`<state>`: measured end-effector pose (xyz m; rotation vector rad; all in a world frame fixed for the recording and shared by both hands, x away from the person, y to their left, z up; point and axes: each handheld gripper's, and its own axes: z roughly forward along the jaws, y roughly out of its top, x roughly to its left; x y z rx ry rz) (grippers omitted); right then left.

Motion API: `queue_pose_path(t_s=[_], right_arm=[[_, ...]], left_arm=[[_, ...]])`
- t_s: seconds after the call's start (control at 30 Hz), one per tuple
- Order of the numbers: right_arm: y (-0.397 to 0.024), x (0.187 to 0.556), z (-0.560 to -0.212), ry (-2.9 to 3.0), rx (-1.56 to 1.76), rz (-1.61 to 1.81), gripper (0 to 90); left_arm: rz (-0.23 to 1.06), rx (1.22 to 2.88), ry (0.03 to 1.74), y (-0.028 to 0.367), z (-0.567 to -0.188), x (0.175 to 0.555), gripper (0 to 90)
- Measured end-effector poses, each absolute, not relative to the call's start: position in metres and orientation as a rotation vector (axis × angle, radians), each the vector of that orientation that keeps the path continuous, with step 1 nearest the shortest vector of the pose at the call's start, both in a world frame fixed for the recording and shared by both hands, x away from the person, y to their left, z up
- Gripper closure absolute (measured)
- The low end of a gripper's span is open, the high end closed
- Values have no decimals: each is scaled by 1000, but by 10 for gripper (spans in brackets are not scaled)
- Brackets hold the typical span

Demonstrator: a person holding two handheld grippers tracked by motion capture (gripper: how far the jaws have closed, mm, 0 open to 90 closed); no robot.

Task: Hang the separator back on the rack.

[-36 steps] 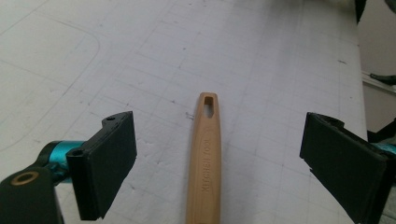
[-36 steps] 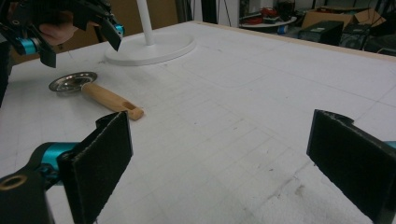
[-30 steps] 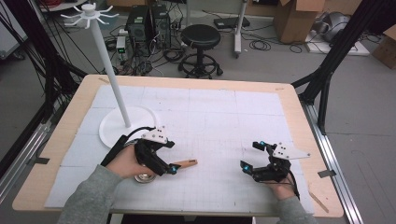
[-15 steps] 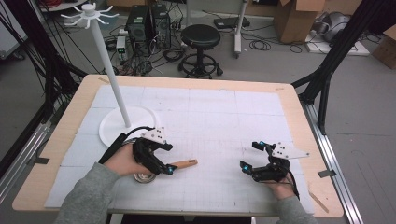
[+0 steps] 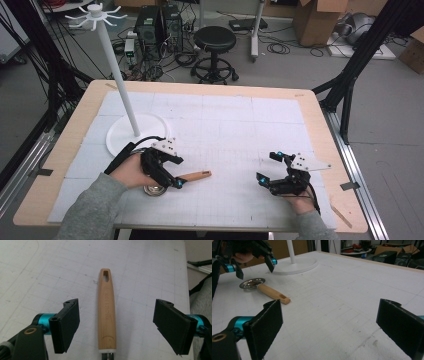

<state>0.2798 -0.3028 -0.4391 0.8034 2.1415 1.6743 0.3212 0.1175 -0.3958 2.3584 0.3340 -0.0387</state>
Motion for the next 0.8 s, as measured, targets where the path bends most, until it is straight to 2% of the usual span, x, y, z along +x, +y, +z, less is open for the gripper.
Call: queue_pose_path(t_s=[0.1, 0.3, 0.6, 0.8], right_arm=[[-302, 280, -439, 2144, 804, 1672, 61], [-302, 280, -439, 2145, 803, 1672, 61], [-302, 280, -440, 2149, 807, 1675, 61], [-302, 281, -440, 2148, 804, 1673, 61]], left_arm=[[5, 2437, 324, 116, -394, 321, 233], [-39, 2480, 329, 118, -398, 326, 259], [-110, 2533, 326, 115, -405, 331, 420], [-141, 2564, 316, 112, -408, 332, 489]])
